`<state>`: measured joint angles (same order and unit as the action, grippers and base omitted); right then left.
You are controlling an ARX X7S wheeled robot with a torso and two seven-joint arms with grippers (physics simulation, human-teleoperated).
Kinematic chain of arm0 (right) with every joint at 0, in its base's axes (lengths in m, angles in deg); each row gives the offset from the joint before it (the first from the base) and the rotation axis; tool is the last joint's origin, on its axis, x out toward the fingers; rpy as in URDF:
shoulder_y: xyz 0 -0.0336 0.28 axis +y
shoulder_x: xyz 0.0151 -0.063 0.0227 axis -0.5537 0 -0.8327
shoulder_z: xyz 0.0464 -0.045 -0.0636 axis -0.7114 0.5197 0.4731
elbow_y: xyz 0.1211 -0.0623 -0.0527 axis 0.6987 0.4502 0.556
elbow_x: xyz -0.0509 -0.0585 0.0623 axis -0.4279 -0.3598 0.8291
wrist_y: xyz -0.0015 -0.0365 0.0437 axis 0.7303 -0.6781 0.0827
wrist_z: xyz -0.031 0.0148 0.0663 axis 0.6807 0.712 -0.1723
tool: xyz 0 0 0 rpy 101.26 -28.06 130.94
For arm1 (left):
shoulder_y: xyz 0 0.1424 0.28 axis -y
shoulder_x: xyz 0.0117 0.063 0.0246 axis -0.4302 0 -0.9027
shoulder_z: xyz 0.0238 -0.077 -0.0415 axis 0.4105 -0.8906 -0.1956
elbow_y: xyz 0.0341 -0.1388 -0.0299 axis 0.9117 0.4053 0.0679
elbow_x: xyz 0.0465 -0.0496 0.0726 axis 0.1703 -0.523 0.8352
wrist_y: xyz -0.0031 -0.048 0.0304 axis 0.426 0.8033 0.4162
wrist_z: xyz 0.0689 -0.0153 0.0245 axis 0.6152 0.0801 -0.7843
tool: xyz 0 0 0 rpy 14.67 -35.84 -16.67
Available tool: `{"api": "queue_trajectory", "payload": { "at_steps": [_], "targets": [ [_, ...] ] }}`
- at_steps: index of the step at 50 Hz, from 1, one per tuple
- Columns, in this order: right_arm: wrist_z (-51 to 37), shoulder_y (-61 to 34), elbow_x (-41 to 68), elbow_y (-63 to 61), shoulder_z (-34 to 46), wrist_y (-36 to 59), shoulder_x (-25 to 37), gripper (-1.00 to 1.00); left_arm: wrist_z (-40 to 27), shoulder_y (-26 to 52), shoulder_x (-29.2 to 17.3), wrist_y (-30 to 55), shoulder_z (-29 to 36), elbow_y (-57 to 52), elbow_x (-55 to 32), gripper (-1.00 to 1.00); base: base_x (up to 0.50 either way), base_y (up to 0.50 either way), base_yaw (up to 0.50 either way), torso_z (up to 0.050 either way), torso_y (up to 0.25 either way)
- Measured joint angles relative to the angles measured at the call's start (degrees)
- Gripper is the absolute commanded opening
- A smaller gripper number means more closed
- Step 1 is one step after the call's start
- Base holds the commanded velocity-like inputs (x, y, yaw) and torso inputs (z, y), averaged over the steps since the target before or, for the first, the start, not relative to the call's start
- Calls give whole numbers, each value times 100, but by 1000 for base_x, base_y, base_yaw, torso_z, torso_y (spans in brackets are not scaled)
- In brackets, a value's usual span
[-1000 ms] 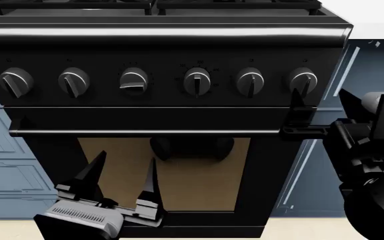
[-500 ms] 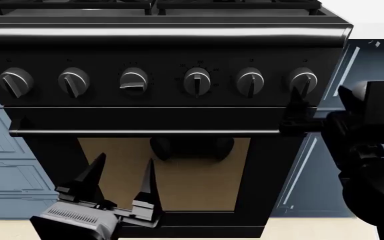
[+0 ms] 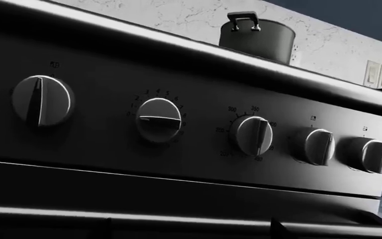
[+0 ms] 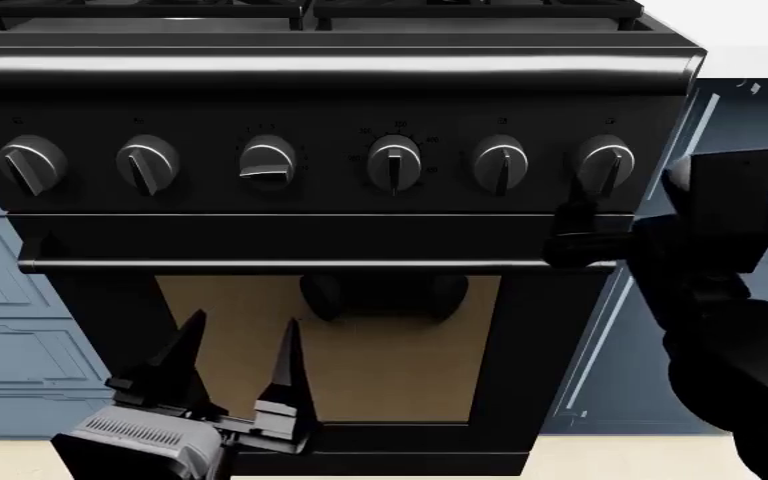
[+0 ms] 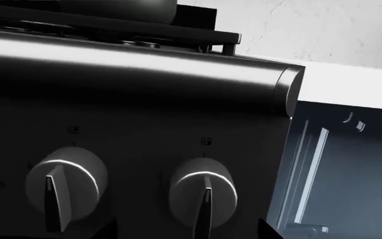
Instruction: Frozen meat rests on a plate on the counter. Retrieve the meat and place it in a pot on a burner. Then turn the burner on.
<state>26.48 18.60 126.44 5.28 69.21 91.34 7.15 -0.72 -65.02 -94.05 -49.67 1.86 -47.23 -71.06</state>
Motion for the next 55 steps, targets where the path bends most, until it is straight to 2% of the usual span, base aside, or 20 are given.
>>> {"api": "queue_trajectory", "payload": {
  "at_steps": [55],
  "targets": [
    [257,-714,-290,1246,416,40,-377,100,29,-1,61,-146,-73,322,-171,100,0,0,0,0,0]
  ]
}}
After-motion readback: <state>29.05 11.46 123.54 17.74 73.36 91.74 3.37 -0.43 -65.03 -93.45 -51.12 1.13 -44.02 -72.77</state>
